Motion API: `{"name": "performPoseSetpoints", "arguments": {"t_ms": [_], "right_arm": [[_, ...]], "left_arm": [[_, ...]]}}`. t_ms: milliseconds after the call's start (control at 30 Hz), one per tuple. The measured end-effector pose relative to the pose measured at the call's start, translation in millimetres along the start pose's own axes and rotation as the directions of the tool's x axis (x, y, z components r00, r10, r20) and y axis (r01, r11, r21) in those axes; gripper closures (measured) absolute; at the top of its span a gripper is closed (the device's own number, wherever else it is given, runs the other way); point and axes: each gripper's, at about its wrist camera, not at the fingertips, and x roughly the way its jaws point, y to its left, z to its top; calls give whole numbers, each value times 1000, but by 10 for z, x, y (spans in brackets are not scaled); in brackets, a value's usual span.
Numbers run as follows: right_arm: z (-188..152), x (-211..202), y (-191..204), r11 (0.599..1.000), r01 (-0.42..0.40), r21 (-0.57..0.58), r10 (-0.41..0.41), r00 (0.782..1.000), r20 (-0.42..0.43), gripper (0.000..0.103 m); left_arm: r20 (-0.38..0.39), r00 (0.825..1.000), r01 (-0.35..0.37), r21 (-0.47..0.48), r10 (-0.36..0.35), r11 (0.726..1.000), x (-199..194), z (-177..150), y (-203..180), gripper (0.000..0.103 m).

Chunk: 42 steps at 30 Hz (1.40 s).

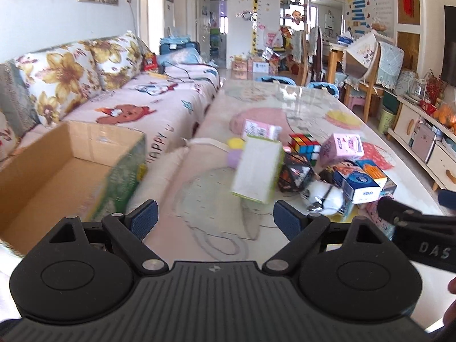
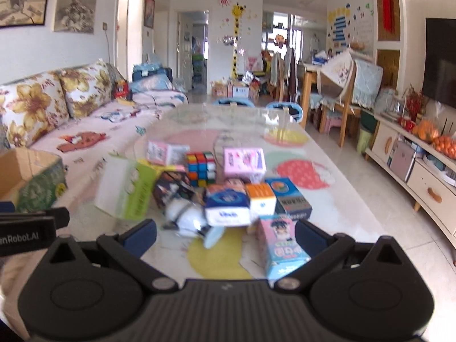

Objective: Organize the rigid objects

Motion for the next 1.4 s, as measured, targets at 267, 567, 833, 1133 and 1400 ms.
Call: {"name": "performPoseSetpoints", "arguments": {"t_ms": [267,567,833,1133,1400], "right_arm": [[168,-457,426,997,-76,-3,76,993,93,1],[225,-807,909,981,-183,-70,192,969,157,1],[156,-1096,1177,961,-238,-142,267,931,249,1],[68,-1228,1268,947,-230,-223,291,908,301,1],[-102,-1125,1115,953,-187,-237,260,909,325,1]], "left_arm": [[130,987,-87,-42,91,995,-279,36,359,0],[203,963,-153,-124,176,980,-451,12,630,0],[222,944,-200,-201,244,959,-485,-38,684,0],[228,935,-225,-211,272,951,-463,-117,615,0],[224,955,-170,-131,197,977,-441,-171,544,0]]}}
